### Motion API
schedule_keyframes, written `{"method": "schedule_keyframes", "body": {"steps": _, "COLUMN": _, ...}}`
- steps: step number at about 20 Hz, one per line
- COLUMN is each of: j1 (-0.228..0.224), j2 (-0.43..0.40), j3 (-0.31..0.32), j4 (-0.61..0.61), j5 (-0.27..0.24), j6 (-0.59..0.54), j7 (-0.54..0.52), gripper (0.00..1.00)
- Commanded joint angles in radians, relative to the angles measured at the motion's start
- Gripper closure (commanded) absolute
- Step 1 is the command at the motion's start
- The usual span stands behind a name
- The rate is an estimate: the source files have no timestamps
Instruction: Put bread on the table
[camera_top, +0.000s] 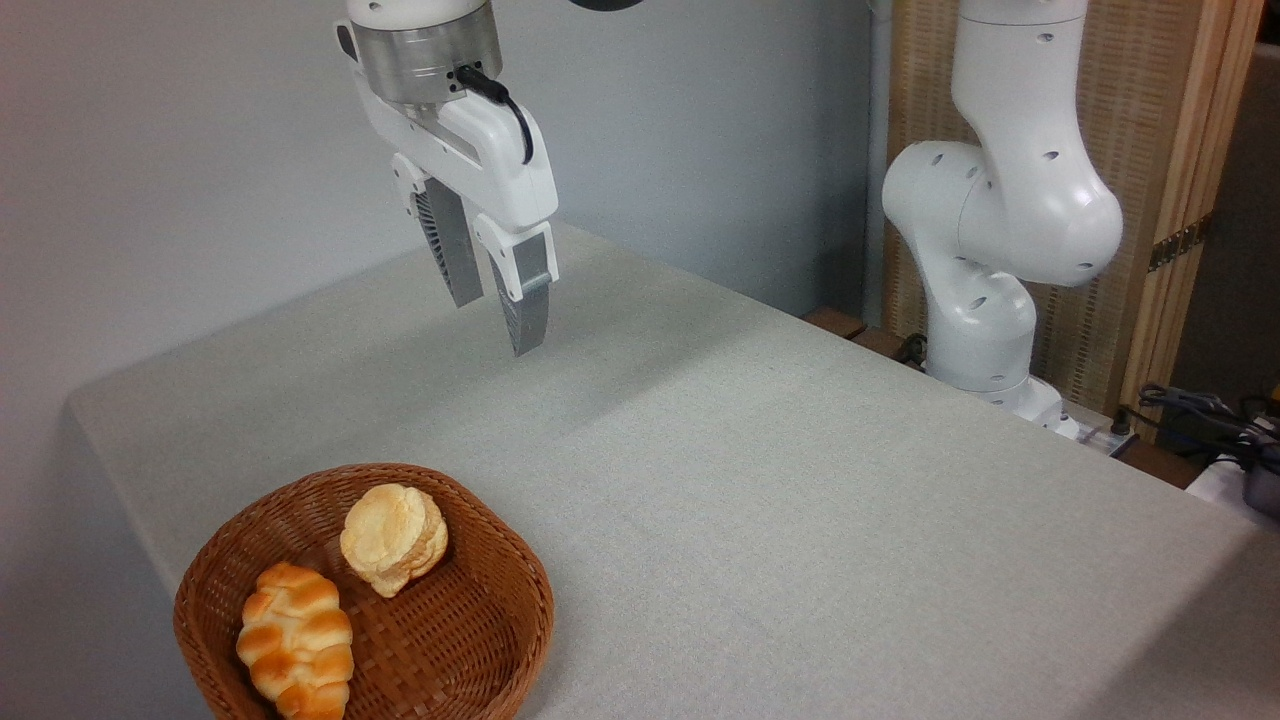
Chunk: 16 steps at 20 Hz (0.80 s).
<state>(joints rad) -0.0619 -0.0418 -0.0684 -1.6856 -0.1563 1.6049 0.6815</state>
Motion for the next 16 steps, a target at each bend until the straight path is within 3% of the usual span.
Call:
{"method": "schedule_keyframes", "body": {"steps": 1, "j1": -0.002, "j2": -0.001, "j3": 0.065, "j4": -0.019, "j5": 0.0, "j6": 0.03, "j7": 0.08, "gripper": 0.0}}
{"method": "schedule_keyframes", "body": {"steps": 16, "j1": -0.003, "j2": -0.003, "j3": 0.065, "j4": -0.019, "j5": 0.0, "j6": 0.018, "j7": 0.081, "gripper": 0.0}}
